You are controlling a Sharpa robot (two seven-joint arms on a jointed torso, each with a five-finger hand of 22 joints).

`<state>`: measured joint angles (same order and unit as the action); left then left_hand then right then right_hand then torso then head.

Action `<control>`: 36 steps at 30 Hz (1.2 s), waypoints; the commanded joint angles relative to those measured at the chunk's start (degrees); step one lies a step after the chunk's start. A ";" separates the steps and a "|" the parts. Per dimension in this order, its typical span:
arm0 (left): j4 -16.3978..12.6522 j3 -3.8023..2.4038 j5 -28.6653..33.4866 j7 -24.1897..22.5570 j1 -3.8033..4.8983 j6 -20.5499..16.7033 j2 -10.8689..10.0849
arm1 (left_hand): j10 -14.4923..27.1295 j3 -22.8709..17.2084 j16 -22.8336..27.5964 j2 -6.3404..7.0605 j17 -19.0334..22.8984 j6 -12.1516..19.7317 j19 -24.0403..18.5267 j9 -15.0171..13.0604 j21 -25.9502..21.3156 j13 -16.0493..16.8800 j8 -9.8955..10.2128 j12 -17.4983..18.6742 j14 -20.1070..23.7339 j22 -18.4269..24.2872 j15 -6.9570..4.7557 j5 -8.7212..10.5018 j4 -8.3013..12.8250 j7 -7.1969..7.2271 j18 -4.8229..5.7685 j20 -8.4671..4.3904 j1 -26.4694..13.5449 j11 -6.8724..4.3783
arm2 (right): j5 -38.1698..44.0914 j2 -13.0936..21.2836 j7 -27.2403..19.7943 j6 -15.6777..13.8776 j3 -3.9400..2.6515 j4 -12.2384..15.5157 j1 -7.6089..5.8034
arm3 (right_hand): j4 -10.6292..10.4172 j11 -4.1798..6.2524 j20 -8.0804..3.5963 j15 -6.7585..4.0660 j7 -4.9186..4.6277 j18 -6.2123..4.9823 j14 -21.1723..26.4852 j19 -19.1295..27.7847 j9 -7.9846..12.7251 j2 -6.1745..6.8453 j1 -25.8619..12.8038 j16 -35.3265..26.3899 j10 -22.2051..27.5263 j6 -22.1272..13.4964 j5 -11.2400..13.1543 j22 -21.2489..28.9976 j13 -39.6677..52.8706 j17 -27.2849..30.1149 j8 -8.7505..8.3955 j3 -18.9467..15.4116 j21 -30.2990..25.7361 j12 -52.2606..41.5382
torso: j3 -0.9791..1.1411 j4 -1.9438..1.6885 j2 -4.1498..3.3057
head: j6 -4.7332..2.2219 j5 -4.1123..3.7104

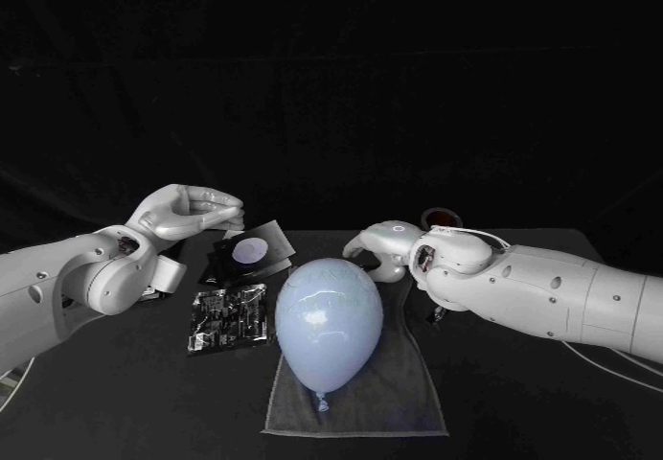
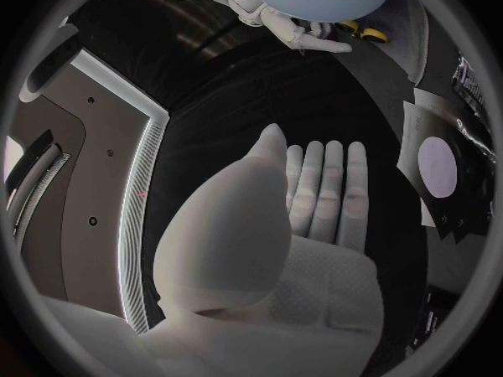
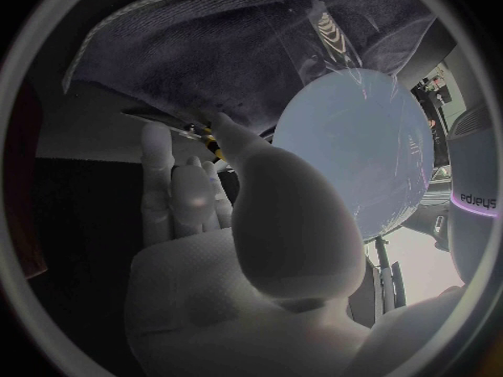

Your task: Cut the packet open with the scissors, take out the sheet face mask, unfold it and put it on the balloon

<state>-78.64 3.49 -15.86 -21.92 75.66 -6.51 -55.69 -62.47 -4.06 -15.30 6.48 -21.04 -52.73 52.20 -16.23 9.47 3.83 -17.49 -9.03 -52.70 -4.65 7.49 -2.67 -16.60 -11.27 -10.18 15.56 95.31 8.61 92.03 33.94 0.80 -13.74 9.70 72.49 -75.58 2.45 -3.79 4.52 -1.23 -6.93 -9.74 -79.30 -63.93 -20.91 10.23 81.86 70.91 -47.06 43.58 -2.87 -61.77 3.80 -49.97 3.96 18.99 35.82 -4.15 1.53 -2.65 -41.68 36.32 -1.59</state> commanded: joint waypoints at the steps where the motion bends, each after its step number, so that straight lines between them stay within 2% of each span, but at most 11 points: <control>1: -0.13 -0.06 1.39 -1.38 0.09 -0.38 0.14 | -0.07 -0.38 -0.15 0.24 -0.09 -0.04 -0.50 0.11 -0.35 -0.06 0.27 0.36 0.53 0.08 0.03 -0.10 0.01 -0.38 -0.13 0.02 0.17 0.23 | 2.39 -0.77 -0.49 0.96 0.01 -0.85 0.49 | 0.24 -0.04 0.02 0.01 -0.12 -0.37 0.16 0.01 0.02 -0.17 -0.84 -0.01 0.25 -0.39 0.10 -0.06 0.13 -0.18 -0.11 -0.12 -0.03 -0.68 | -0.06 -0.01 -0.03 | -0.11 0.01; 4: -0.12 -0.06 1.40 -1.33 0.09 -0.42 0.19 | -0.05 -0.40 -0.16 0.22 -0.11 -0.03 -0.52 0.13 -0.36 -0.06 0.29 0.40 0.57 0.09 0.05 -0.10 -0.01 -0.43 -0.14 0.04 0.13 0.27 | 2.31 -1.42 -0.44 0.10 0.02 -1.64 0.94 | 0.43 -0.69 0.09 0.38 -0.82 -0.09 -0.51 -1.15 -0.15 -0.84 -1.32 0.63 -0.45 0.18 0.12 -0.64 0.33 -1.15 0.37 -0.19 1.14 -1.72 | -0.07 0.02 0.00 | -0.27 -0.03; 9: -0.11 -0.06 1.42 -1.20 0.10 -0.43 0.34 | -0.04 -0.41 -0.17 0.20 -0.12 -0.03 -0.53 0.14 -0.37 -0.06 0.31 0.42 0.59 0.09 0.06 -0.10 -0.01 -0.46 -0.15 0.05 0.10 0.28 | 1.69 -2.75 -0.68 -1.08 0.02 -3.40 1.59 | 0.56 -0.90 0.24 0.64 -1.01 0.14 -1.19 -2.38 -0.37 -1.65 -1.98 1.17 -1.22 1.09 0.11 -1.17 0.42 -2.00 0.90 -0.14 2.22 -2.82 | -0.06 -0.07 -0.03 | -0.36 -0.15; 15: -0.11 -0.06 1.42 -1.10 0.11 -0.36 0.58 | -0.04 -0.47 -0.19 0.13 -0.14 -0.03 -0.56 0.17 -0.38 -0.06 0.33 0.46 0.63 0.10 0.09 -0.10 -0.02 -0.51 -0.17 0.08 0.06 0.32 | 0.47 -4.11 -1.41 -1.88 0.02 -4.82 2.11 | 0.90 -1.04 0.50 1.02 -1.21 0.74 -2.74 -5.12 -0.75 -3.51 -2.53 2.69 -4.11 3.55 0.11 -2.95 0.58 -4.53 2.11 1.00 5.65 -5.00 | -0.09 0.00 -0.05 | -0.62 -0.05; 17: -0.06 -0.06 1.42 -1.03 0.11 -0.31 0.67 | -0.04 -0.51 -0.21 0.08 -0.15 -0.04 -0.57 0.18 -0.38 -0.06 0.34 0.48 0.65 0.11 0.10 -0.10 -0.03 -0.53 -0.18 0.09 0.04 0.34 | -0.09 -4.55 -1.84 -2.85 0.02 -5.28 2.29 | 0.72 -0.94 0.38 0.88 -1.26 1.14 -3.60 -6.70 -0.83 -4.69 -2.98 3.66 -5.87 4.99 0.10 -4.30 0.51 -6.23 2.67 2.24 8.17 -5.89 | -0.11 0.01 -0.04 | -0.64 -0.20; 18: -0.05 -0.06 1.42 -1.00 0.11 -0.31 0.70 | -0.04 -0.51 -0.21 0.08 -0.15 -0.04 -0.57 0.18 -0.38 -0.06 0.34 0.48 0.65 0.11 0.10 -0.10 -0.03 -0.53 -0.18 0.09 0.04 0.34 | -0.34 -4.68 -2.03 -3.38 0.02 -5.45 2.36 | 0.70 -0.99 0.55 1.38 -1.35 1.58 -4.24 -7.83 -0.84 -5.04 -3.19 4.44 -7.15 5.95 0.09 -5.35 0.45 -7.56 3.01 3.19 10.11 -6.40 | -0.11 0.02 -0.01 | -0.65 -0.22; 20: -0.04 -0.06 1.42 -0.95 0.11 -0.30 0.75 | -0.04 -0.54 -0.22 0.02 -0.16 -0.05 -0.58 0.19 -0.38 -0.05 0.35 0.50 0.67 0.11 0.11 -0.10 -0.04 -0.56 -0.19 0.10 0.01 0.35 | -0.72 -4.87 -2.29 -4.46 0.02 -5.70 2.44 | -0.11 -0.96 0.65 1.40 -1.27 2.00 -5.04 -9.30 -1.02 -7.53 -3.46 5.56 -9.29 8.06 0.05 -6.82 0.32 -9.59 3.89 5.69 12.82 -7.10 | -0.11 0.02 0.02 | -0.71 -0.23; 23: -0.02 -0.06 1.42 -0.87 0.11 -0.27 0.81 | -0.05 -0.58 -0.24 -0.04 -0.17 -0.06 -0.59 0.21 -0.39 -0.05 0.37 0.52 0.69 0.12 0.12 -0.10 -0.05 -0.59 -0.20 0.11 -0.02 0.37 | -1.07 -5.06 -2.60 -6.71 0.02 -6.06 2.53 | -0.65 -0.89 0.66 1.45 -1.28 2.70 -5.70 -11.36 -1.46 -9.77 -3.60 6.73 -12.50 10.82 0.06 -9.10 0.24 -11.66 5.24 8.55 16.99 -8.03 | -0.10 0.01 0.05 | -0.76 -0.28; 24: -0.01 -0.06 1.42 -0.84 0.11 -0.25 0.83 | -0.05 -0.58 -0.24 -0.04 -0.17 -0.06 -0.59 0.21 -0.39 -0.05 0.37 0.52 0.69 0.12 0.12 -0.10 -0.05 -0.59 -0.20 0.11 -0.02 0.37 | -1.16 -5.10 -2.72 -7.70 0.02 -6.17 2.56 | -1.02 -0.84 0.66 1.40 -1.28 2.88 -5.80 -11.92 -1.72 -11.00 -3.73 6.99 -13.84 11.78 0.06 -9.74 0.23 -12.10 5.81 9.76 18.12 -8.34 | -0.10 0.01 0.07 | -0.68 -0.30; 28: 0.04 -0.06 1.42 -0.72 0.11 -0.17 0.88 | -0.03 -0.66 -0.27 -0.13 -0.20 -0.04 -0.60 0.24 -0.39 -0.05 0.41 0.56 0.73 0.13 0.14 -0.10 -0.05 -0.64 -0.22 0.13 -0.05 0.39 | -1.50 -5.05 -3.01 -11.06 0.02 -6.37 2.61 | -2.04 -0.74 0.71 1.29 -1.18 3.30 -5.98 -13.10 -2.44 -12.51 -4.97 7.67 -17.40 13.34 0.09 -11.26 0.07 -13.14 7.06 12.99 20.62 -8.57 | -0.08 0.02 0.08 | -0.82 -0.29; 36: 0.12 -0.06 1.42 -0.57 0.11 -0.12 0.82 | 0.05 -0.85 -0.31 -0.25 -0.24 0.09 -0.65 0.34 -0.40 -0.06 0.56 0.71 0.87 0.15 0.19 -0.10 0.01 -0.75 -0.24 0.17 -0.03 0.47 | -2.47 -3.93 -3.51 -14.88 -0.03 -5.40 2.62 | -2.41 -0.79 0.90 1.28 -1.31 3.56 -5.97 -13.69 -3.24 -11.81 -6.66 8.23 -19.42 13.54 0.08 -12.40 -0.09 -13.91 7.95 16.49 22.12 -7.20 | -0.04 0.08 0.05 | -0.89 -0.08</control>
<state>-78.50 3.50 -14.81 -22.03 75.68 -6.83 -54.95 -62.46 -4.69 -15.29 6.48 -21.23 -52.71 52.01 -15.99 9.25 3.84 -17.27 -8.60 -52.10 -4.55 7.69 -2.67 -16.60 -11.69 -10.11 15.76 95.31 8.61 90.35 29.92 -1.77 -24.75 9.72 66.87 -72.94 1.09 -6.95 5.55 0.11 -7.98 -7.26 -83.75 -77.26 -22.55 -1.40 75.96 78.90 -63.60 56.31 -2.65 -74.13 3.58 -63.90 10.46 34.26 57.57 -11.67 1.44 -2.61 -41.62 35.49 -1.77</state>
